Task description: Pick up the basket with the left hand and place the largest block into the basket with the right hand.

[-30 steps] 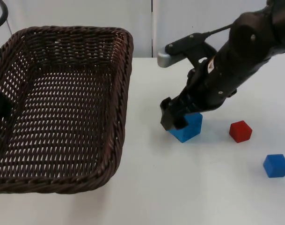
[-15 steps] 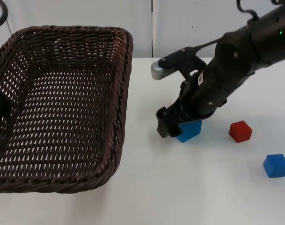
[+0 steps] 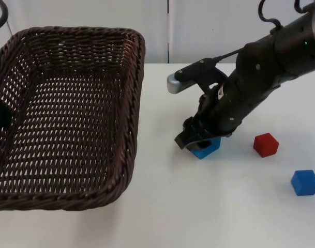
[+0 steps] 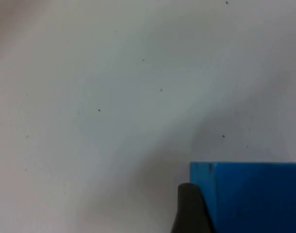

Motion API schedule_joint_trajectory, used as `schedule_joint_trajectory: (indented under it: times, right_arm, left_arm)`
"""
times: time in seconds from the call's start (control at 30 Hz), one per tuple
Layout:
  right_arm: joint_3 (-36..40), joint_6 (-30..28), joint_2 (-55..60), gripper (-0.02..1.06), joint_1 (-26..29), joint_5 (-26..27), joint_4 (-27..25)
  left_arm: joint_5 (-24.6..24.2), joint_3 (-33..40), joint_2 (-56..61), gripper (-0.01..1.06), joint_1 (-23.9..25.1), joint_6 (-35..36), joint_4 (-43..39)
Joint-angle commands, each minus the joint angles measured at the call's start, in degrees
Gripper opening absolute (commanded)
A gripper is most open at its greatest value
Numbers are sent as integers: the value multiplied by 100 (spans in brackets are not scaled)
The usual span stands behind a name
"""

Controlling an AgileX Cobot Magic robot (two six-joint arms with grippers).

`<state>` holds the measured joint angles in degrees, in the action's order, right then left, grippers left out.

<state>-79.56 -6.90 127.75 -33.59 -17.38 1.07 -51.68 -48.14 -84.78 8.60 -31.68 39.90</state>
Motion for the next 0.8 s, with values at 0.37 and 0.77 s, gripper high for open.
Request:
schedule_joint_trajectory:
  times: [0.37,0.77]
  right_arm:
    - [-34,-13,-1254,0,-10,-1091,24]
    - [-34,-13,-2827,0,-10,-1997,24]
  left_arm:
    - [-26,-14,77,0,1,-6,119]
    - [-28,-14,77,0,1,-6,108]
